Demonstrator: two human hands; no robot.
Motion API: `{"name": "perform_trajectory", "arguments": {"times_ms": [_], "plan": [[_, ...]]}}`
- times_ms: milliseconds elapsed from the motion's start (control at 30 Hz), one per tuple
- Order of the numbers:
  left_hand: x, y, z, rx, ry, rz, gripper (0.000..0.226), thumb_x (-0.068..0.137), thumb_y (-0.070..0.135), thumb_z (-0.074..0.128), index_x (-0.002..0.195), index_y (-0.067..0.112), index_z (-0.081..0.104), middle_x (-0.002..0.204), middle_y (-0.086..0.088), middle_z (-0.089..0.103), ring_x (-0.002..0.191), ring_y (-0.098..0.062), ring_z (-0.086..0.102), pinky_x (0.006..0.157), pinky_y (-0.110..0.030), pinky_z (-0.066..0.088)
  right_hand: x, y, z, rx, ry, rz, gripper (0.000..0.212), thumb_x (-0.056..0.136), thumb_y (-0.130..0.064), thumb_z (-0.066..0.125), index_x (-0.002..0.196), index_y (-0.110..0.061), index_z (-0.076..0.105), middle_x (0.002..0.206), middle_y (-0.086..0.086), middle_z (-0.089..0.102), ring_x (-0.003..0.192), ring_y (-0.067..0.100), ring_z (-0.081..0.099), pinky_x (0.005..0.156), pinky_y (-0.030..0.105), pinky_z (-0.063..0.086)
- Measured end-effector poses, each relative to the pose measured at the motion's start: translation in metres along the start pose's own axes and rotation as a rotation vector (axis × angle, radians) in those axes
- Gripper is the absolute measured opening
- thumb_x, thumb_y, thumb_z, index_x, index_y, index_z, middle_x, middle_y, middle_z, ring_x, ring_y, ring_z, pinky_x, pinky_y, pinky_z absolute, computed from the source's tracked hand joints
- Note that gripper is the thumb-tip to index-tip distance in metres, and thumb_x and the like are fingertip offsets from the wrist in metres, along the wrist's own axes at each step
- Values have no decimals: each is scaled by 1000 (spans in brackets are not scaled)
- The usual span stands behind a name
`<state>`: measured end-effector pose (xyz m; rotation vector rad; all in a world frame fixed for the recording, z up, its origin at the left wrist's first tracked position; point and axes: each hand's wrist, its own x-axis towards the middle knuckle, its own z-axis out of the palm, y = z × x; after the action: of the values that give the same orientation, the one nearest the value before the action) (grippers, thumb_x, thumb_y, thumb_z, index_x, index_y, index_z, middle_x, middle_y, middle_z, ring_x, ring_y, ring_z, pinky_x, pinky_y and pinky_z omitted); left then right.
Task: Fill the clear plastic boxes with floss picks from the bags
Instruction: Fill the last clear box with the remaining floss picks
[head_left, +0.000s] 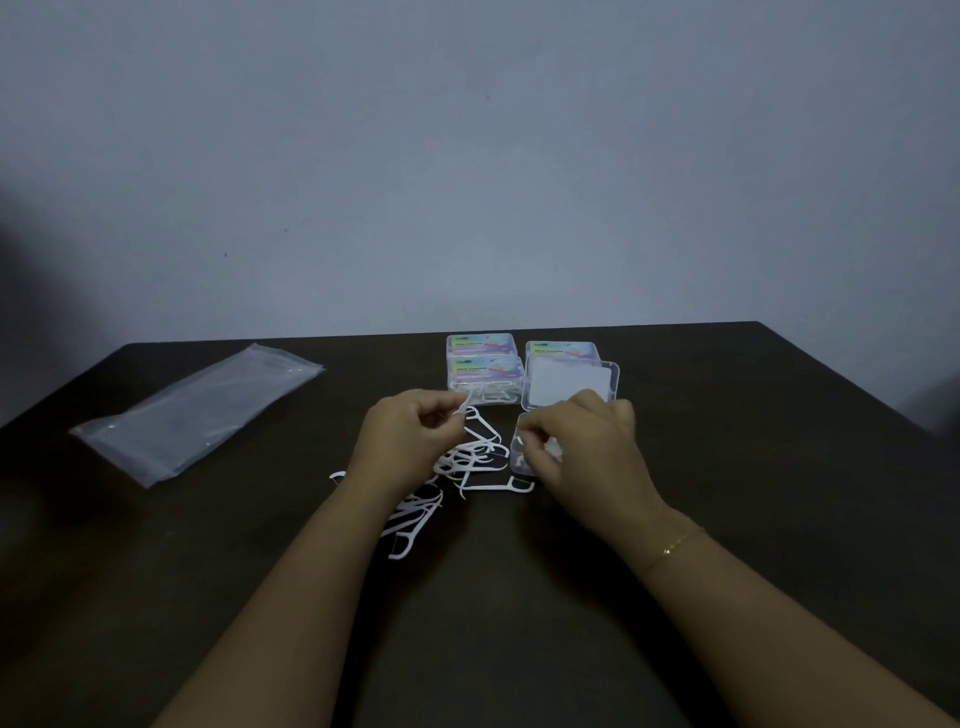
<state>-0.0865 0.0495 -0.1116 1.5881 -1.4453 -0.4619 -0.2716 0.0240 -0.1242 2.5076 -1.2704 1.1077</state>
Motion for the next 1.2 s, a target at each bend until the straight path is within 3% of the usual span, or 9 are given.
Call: {"name": "perform_trajectory", "arguments": {"times_ms": [200, 367, 533, 600, 733, 800, 933, 1100, 1200], "plan": [[1, 0, 2, -141, 34, -45, 24, 87, 13, 67, 110, 16, 71, 87, -1, 73, 85, -19, 70, 79, -35, 58, 2, 22, -17, 470, -67, 417, 12, 85, -27, 57, 74, -29, 60, 80, -12, 63, 86, 8, 58, 94, 41, 39], [-2, 11, 15, -178, 66, 47, 24, 87, 12, 67, 110, 16, 71, 92, 7, 71, 83, -11, 68, 77, -22, 56, 0, 31, -23, 94, -166, 488, 30, 87, -30, 53, 58, -30, 56, 87, -13, 62, 98, 14, 48, 82, 32, 29], [1, 32, 39, -71, 68, 258, 21, 89, 18, 66, 109, 20, 73, 98, 12, 67, 88, 5, 60, 79, -6, 46, 0, 37, -22, 168, -147, 627, 33, 86, -27, 53, 53, -24, 57, 90, -8, 63, 97, 15, 38, 81, 32, 26], [1, 39, 49, -30, 15, 311, 23, 90, 19, 64, 111, 18, 72, 99, 11, 66, 90, 4, 58, 82, -7, 45, -1, 40, -21, 133, -154, 633, 32, 87, -30, 52, 57, -22, 62, 93, -6, 64, 102, 19, 40, 80, 32, 26], [2, 44, 61, 132, -197, 319, 35, 92, 23, 62, 126, 20, 62, 120, 3, 66, 109, -6, 55, 96, -17, 39, 0, 42, -22, 107, -192, 649, 25, 91, -37, 51, 103, -31, 72, 113, -8, 59, 110, 17, 36, 82, 30, 24], [3, 41, 60, 137, -211, 285, 39, 91, 22, 62, 130, 21, 58, 125, 3, 63, 114, -8, 54, 101, -21, 38, 1, 43, -23, 108, -191, 649, 27, 92, -37, 50, 110, -31, 70, 117, -7, 59, 111, 18, 36, 82, 31, 24], [4, 32, 48, 77, -103, 192, 37, 90, 21, 64, 127, 20, 61, 126, 4, 63, 113, -5, 53, 98, -17, 37, 0, 42, -23, 117, -178, 640, 26, 93, -31, 50, 110, -30, 69, 118, -6, 61, 112, 19, 38, 85, 34, 28], [3, 20, 32, 164, -139, 132, 32, 86, 36, 67, 118, 32, 67, 104, 17, 63, 97, -4, 58, 101, -40, 42, 1, 35, -31, 219, -249, 541, 28, 79, -57, 61, 77, -30, 71, 95, -10, 60, 104, 11, 35, 84, 33, 27], [4, 18, 29, 346, -232, 114, 39, 85, 49, 63, 122, 38, 62, 124, 15, 60, 115, -8, 53, 105, -41, 33, -1, 29, -36, 100, -391, 424, 35, 70, -66, 64, 81, -33, 69, 98, -13, 50, 102, 8, 32, 83, 32, 26]]}}
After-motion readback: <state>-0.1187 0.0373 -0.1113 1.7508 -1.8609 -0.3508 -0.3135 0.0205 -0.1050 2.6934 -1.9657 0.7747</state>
